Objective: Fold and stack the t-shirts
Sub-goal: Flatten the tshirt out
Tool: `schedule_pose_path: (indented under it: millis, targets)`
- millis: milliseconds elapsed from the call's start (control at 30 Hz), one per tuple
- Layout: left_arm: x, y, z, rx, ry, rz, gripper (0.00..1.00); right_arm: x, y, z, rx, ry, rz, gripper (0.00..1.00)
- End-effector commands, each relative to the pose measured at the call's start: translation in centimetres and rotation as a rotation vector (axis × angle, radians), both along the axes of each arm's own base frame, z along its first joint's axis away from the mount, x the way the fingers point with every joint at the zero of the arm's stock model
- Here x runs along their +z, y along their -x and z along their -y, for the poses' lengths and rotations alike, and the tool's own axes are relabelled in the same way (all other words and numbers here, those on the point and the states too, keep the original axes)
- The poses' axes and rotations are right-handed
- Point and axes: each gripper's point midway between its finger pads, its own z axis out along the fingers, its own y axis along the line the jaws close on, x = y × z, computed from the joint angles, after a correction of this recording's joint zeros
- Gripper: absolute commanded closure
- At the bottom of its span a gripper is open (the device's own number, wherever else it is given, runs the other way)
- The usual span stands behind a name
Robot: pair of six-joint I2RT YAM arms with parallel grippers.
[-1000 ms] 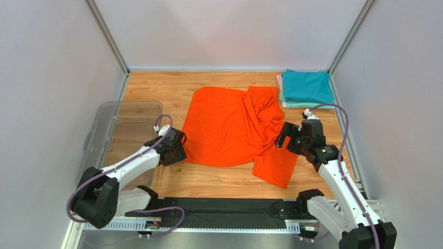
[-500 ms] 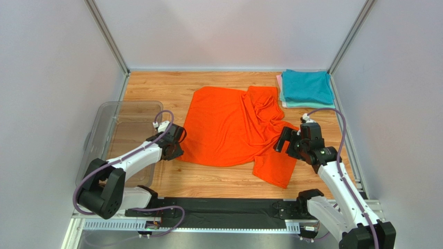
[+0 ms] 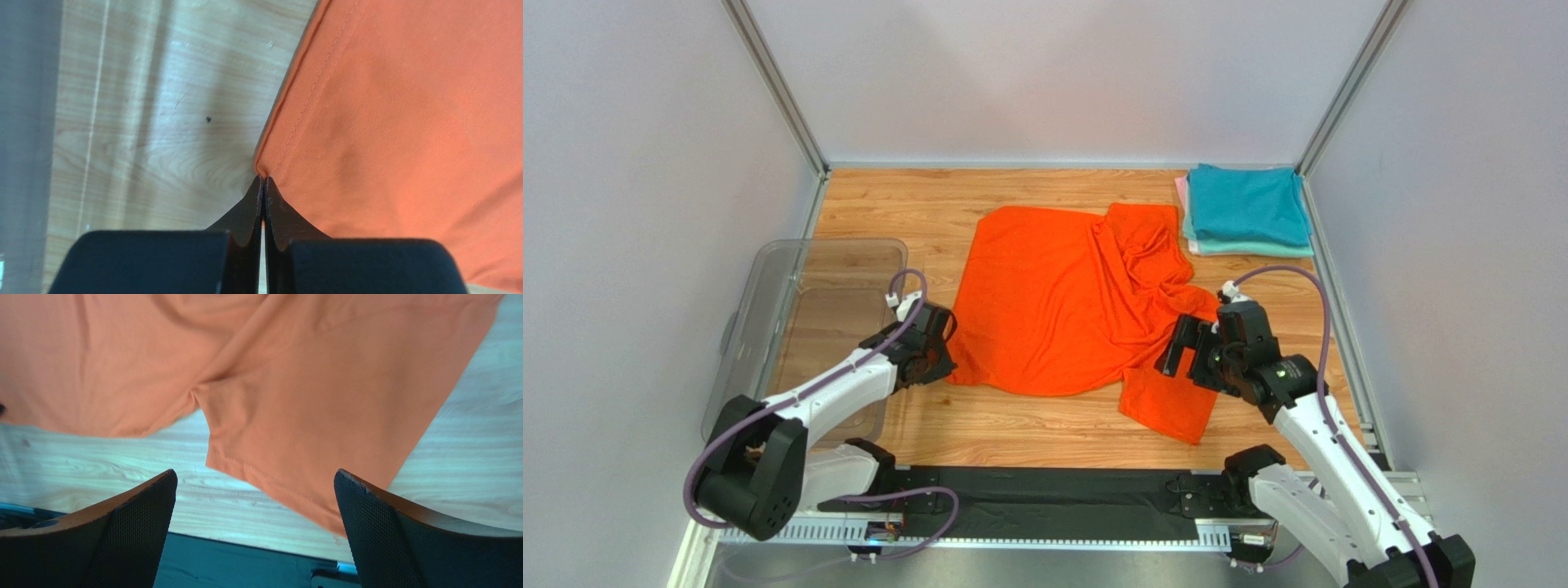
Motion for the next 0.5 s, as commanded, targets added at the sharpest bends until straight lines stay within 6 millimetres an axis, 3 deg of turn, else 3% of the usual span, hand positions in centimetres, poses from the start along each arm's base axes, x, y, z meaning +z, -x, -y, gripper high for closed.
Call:
schedule_pose_path:
  millis: [0, 167, 467]
  targets:
    - [1.1, 0.5, -0.6, 0.001, -0.009, 0.029, 1.00, -0.5, 1.5, -0.7, -0.045, 0.059, -0.048, 0.00]
    - [2.3, 0.8, -1.2, 0.017, -0.002, 0.081, 1.00, -2.2, 3.7, 0.6, -0.079, 0.225, -0.134, 0.00]
    - [2.1, 1.1, -1.1, 0.007, 0.009, 0.082, 1.00, -4.7, 5.4, 1.6, -0.138, 0.240, -0.185, 0.02]
